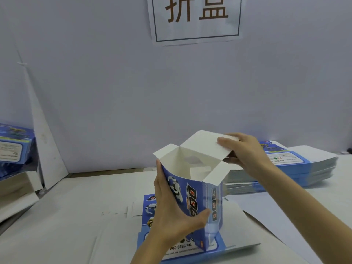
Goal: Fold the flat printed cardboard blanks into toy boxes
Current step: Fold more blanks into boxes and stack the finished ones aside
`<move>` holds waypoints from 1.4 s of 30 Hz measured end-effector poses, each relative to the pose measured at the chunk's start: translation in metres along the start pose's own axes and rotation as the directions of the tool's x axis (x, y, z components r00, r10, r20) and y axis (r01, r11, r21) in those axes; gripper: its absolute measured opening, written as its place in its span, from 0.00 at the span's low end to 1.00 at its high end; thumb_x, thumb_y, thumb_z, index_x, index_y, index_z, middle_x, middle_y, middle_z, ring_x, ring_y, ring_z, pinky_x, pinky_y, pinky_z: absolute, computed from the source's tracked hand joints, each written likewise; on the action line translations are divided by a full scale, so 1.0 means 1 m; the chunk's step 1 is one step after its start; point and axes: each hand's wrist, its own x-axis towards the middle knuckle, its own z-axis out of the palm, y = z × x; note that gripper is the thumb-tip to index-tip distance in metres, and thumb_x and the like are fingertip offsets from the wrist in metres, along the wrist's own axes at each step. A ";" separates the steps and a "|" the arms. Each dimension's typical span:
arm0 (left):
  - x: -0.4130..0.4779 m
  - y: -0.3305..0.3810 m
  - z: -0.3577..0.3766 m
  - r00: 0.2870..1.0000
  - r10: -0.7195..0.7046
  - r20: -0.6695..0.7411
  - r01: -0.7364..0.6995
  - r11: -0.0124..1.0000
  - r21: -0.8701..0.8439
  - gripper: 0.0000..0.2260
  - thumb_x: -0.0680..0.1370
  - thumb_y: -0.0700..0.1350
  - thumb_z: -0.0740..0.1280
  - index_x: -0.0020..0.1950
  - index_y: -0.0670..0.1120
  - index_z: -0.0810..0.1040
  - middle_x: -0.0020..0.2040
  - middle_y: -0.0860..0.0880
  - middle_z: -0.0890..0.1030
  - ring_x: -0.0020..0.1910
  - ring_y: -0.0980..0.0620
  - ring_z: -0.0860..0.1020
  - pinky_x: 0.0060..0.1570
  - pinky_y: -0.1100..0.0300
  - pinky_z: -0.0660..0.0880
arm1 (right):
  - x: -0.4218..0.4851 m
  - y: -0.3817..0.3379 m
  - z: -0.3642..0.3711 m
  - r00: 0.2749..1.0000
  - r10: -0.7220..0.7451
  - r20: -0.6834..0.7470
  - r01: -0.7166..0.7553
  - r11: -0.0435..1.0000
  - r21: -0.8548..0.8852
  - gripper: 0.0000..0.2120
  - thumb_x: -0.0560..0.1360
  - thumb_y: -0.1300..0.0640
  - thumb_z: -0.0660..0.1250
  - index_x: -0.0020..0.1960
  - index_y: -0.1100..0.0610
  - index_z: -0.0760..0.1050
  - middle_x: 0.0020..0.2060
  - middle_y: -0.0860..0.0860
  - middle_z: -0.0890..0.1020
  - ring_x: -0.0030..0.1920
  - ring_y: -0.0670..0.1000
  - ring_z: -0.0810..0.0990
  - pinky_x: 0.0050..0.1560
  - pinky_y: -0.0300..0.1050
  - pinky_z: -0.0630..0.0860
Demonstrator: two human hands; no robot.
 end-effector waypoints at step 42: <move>-0.003 -0.044 0.003 0.947 -0.272 0.169 0.285 0.957 -0.060 0.54 0.47 0.65 0.80 0.62 0.74 0.48 0.57 0.62 0.76 0.48 0.64 0.81 0.37 0.71 0.76 | 0.027 -0.017 0.017 0.963 0.262 -0.054 -0.249 0.952 0.180 0.04 0.71 0.62 0.72 0.44 0.56 0.79 0.39 0.55 0.82 0.35 0.53 0.80 0.29 0.43 0.76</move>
